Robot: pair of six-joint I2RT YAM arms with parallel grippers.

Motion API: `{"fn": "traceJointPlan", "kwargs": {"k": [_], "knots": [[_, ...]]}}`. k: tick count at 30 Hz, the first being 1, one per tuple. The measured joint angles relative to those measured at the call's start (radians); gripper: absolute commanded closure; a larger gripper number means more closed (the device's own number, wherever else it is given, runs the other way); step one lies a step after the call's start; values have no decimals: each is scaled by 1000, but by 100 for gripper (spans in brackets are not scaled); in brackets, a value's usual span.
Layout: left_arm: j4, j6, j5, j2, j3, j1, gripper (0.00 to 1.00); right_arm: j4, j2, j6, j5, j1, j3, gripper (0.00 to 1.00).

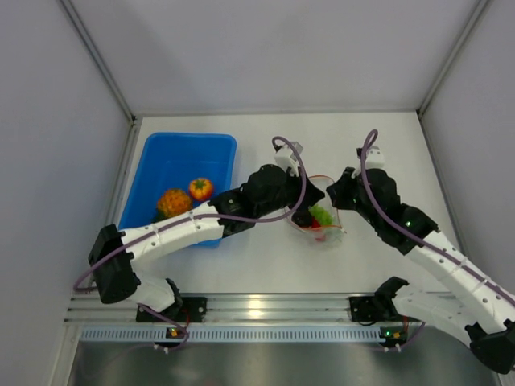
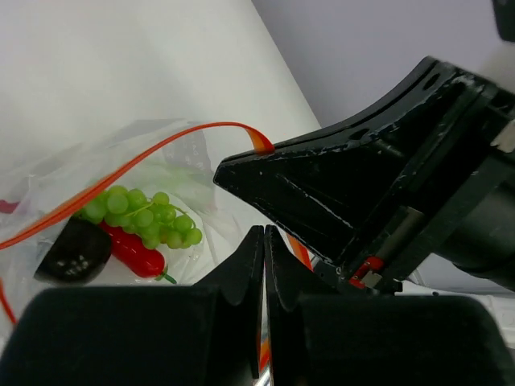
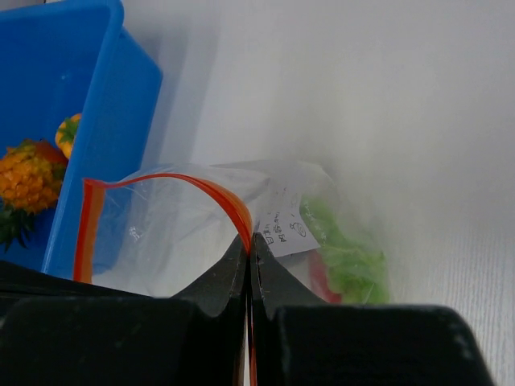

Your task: Open the zip-top bag and remove the fake food

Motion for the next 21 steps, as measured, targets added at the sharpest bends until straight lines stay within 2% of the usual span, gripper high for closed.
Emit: {"fn": "traceJointPlan", "kwargs": {"k": [3,10,21], "knots": [[30,-13,6,45,0,-16,100,0,-17,10,-1,0,-1,100],[100,1,79,116,-5,-14,100,0,-51,26,2,0,-1,100],[179,201,268,182,-115,-35,100,-1,-50,23,22,0,-1,100]]}}
